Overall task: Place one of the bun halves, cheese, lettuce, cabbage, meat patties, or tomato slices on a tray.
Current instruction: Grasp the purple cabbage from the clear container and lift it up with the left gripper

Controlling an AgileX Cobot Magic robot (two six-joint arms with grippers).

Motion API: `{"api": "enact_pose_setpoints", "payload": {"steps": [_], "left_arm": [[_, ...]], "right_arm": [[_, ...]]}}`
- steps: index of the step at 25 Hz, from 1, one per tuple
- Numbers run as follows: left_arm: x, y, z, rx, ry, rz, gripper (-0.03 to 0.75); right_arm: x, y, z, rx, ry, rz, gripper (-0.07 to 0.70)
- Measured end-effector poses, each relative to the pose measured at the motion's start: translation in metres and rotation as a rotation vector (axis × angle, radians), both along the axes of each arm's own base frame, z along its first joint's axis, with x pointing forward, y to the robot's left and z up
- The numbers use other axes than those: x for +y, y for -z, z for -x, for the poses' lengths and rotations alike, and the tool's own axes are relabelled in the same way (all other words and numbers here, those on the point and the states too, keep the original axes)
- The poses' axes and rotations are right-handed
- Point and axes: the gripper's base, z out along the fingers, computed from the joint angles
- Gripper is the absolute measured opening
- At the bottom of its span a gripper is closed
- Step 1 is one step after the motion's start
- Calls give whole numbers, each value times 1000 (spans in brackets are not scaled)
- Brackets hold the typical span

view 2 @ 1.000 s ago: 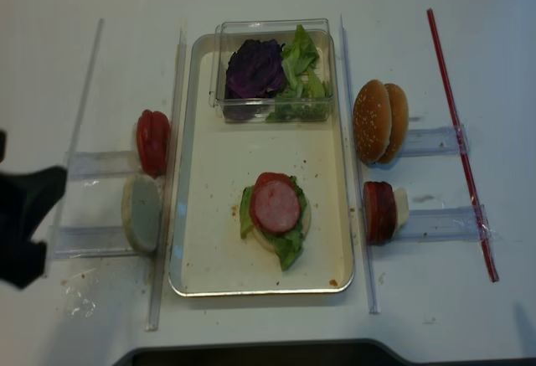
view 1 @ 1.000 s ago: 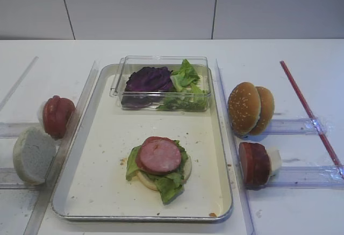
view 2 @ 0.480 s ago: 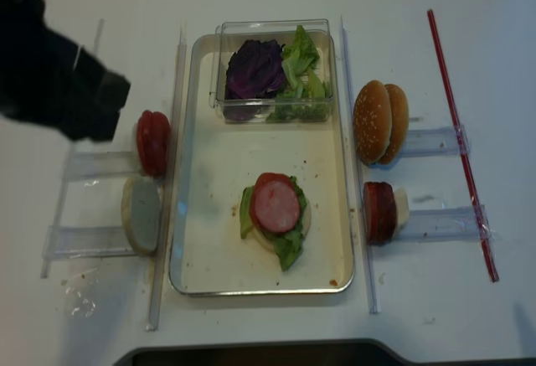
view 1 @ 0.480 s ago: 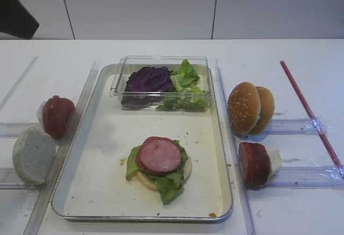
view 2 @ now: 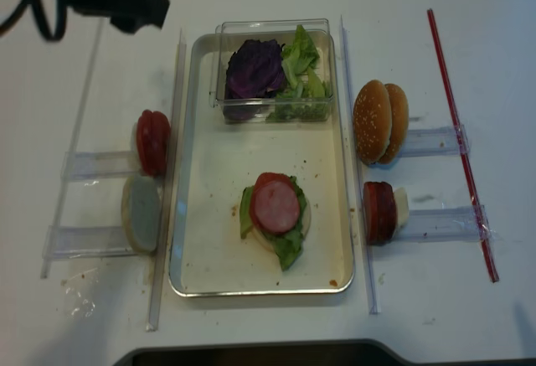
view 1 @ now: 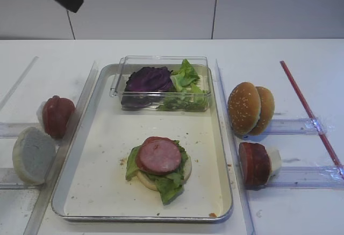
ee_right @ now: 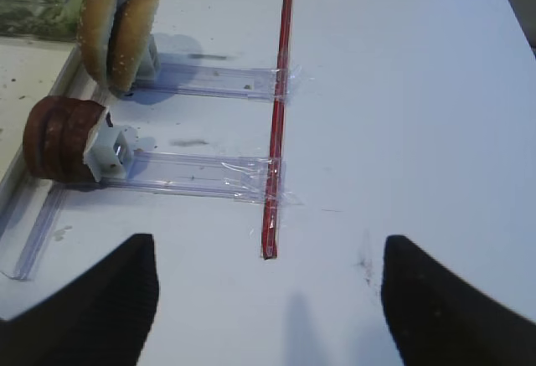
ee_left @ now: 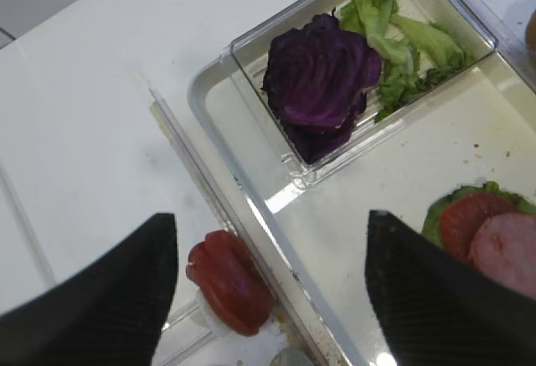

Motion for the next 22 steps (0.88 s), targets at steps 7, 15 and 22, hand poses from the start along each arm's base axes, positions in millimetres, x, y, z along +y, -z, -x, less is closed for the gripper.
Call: {"api": "enact_pose_setpoints", "payload": {"steps": [7, 15, 22], "left_arm": [[-21, 15, -47, 64, 49, 12, 440], [-41, 47, -93, 126, 120, -5, 440], [-60, 69, -121, 142, 180, -33, 440]], "right_arm": [[0, 0, 0, 0, 0, 0, 561], [0, 0, 0, 0, 1, -2, 561], [0, 0, 0, 1, 3, -5, 561]]}}
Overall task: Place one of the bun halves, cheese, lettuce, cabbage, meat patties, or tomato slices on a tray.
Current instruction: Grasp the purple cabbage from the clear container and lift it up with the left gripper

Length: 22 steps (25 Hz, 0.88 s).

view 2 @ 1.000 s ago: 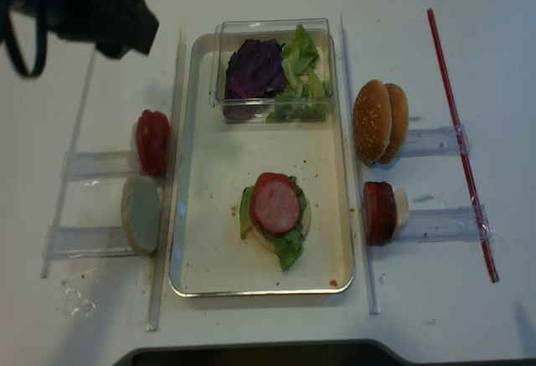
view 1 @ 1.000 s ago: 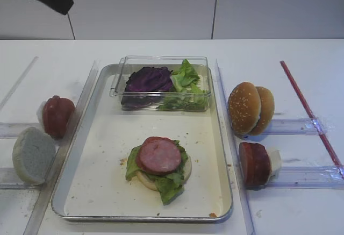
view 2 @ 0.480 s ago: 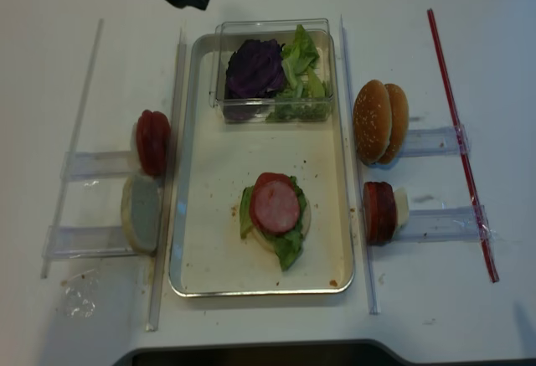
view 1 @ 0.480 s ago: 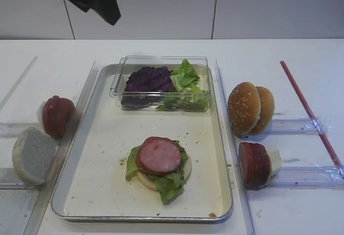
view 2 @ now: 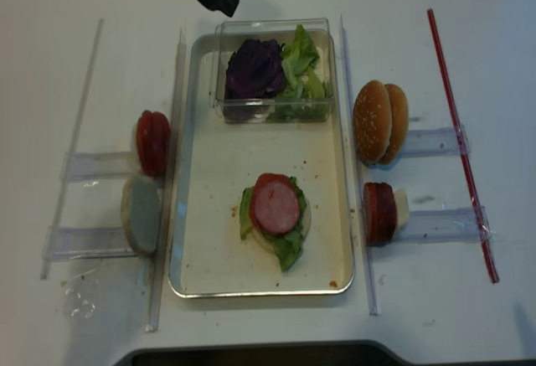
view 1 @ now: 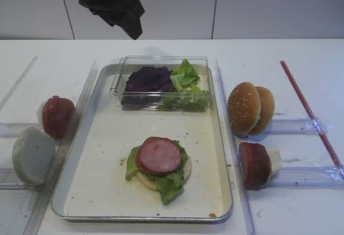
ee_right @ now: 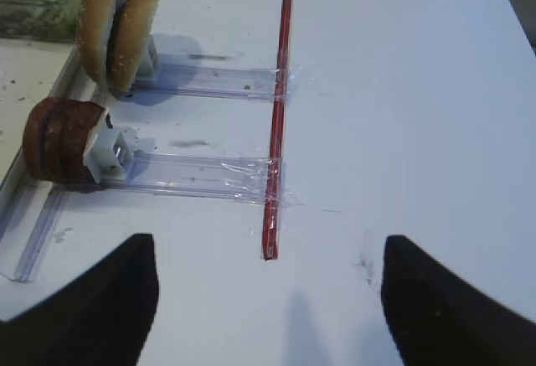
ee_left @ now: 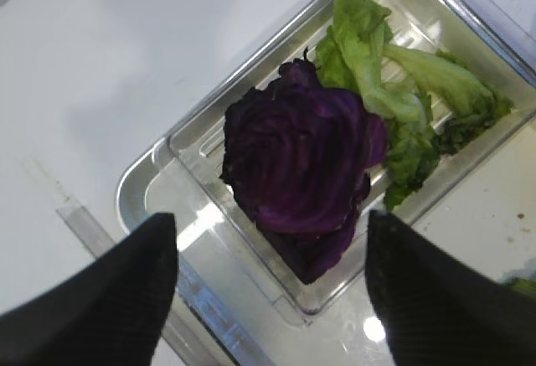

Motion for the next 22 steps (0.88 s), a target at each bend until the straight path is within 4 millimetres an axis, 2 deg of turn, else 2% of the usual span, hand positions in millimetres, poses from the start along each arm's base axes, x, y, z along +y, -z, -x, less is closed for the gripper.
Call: {"api": "enact_pose_setpoints", "payload": {"steps": [9, 22], "left_arm": [[-31, 28, -20, 22, 79, -24, 439], [-38, 70, -35, 98, 80, -58, 440]], "right_arm": [[0, 0, 0, 0, 0, 0, 561], [0, 0, 0, 1, 9, -4, 561]]}}
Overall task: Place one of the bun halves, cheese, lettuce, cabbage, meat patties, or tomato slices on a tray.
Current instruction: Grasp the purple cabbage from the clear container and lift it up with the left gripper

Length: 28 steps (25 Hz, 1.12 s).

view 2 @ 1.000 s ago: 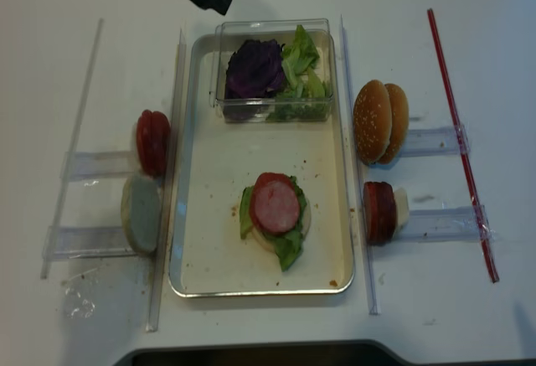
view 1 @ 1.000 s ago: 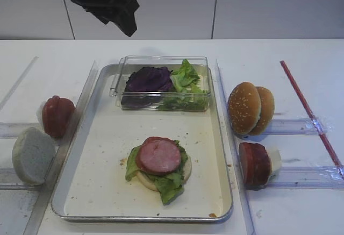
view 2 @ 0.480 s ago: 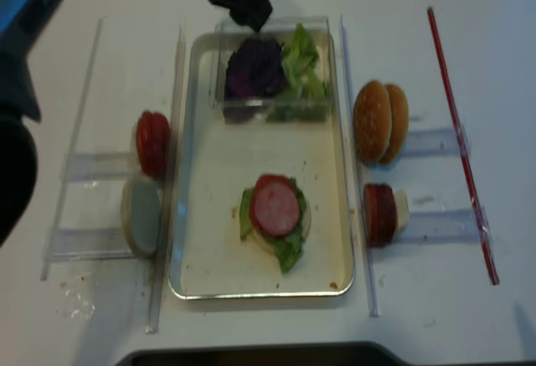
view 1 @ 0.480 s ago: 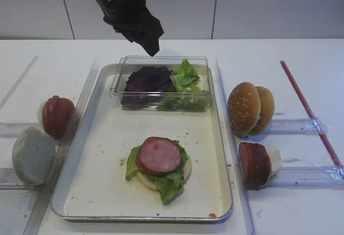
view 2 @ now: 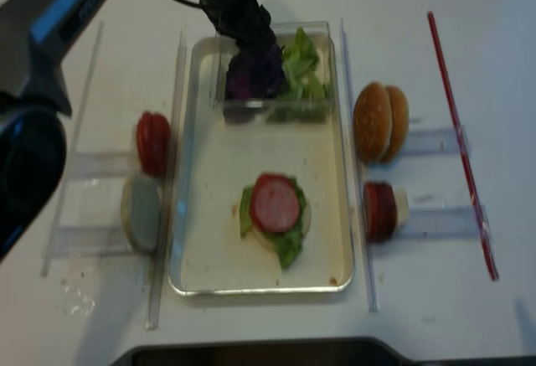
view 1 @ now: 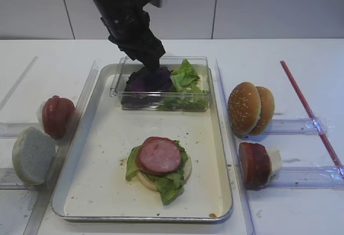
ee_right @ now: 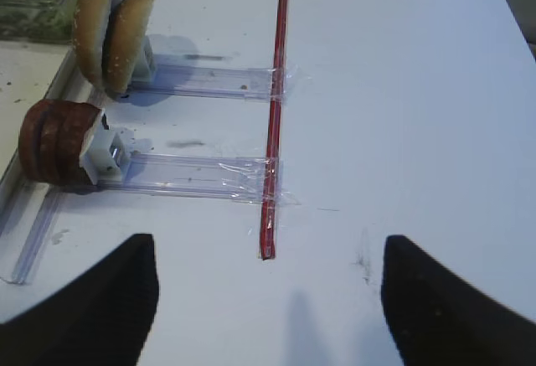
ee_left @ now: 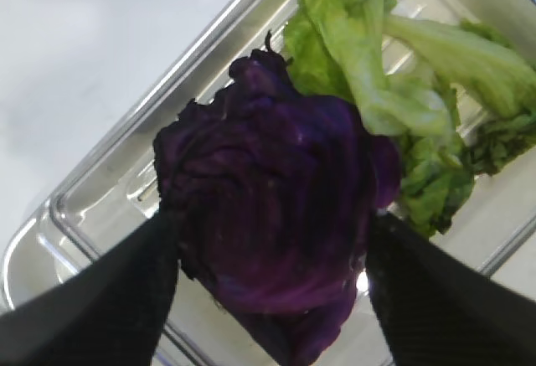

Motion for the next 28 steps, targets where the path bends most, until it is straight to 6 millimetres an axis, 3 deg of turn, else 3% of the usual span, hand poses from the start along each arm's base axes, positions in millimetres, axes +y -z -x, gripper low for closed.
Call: {"api": "enact_pose_setpoints", "payload": {"steps": [22, 28], "left_arm": [[-7, 47, -16, 49, 16, -28, 440], [-8, 50, -18, 51, 15, -25, 440]], "right_arm": [[0, 0, 0, 1, 5, -3, 561], [0, 0, 0, 1, 6, -2, 561]]}}
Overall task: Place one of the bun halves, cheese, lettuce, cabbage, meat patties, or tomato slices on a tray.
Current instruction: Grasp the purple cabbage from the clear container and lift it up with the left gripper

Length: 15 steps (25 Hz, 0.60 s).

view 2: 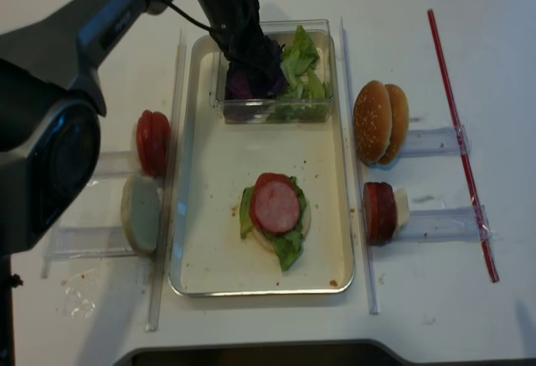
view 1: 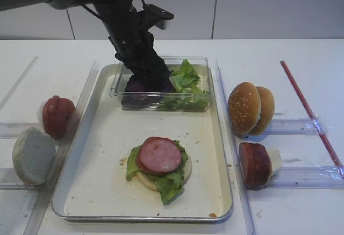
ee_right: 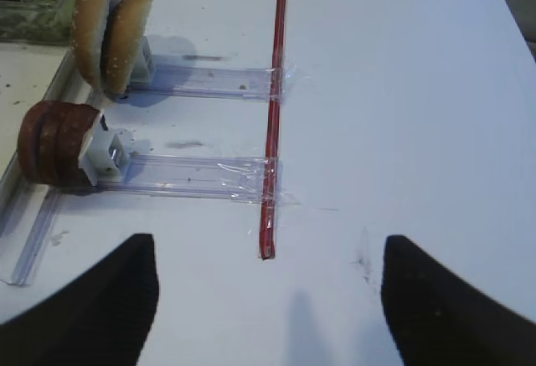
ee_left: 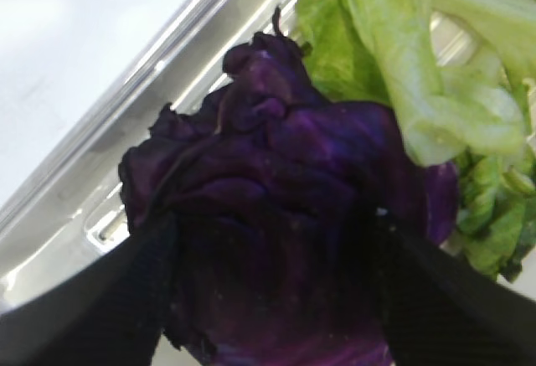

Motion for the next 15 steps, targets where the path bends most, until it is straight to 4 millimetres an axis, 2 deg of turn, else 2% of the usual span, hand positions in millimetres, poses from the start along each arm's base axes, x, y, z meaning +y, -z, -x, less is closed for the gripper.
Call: {"api": "enact_pose_setpoints", "payload": {"steps": [7, 15], "left_arm": [[-1, 3, -1, 10, 0, 2, 414], [-1, 4, 1, 33, 1, 0, 218]], "right_arm": [[0, 0, 0, 1, 8, -5, 561], [-1, 0, 0, 1, 11, -3, 561]]}}
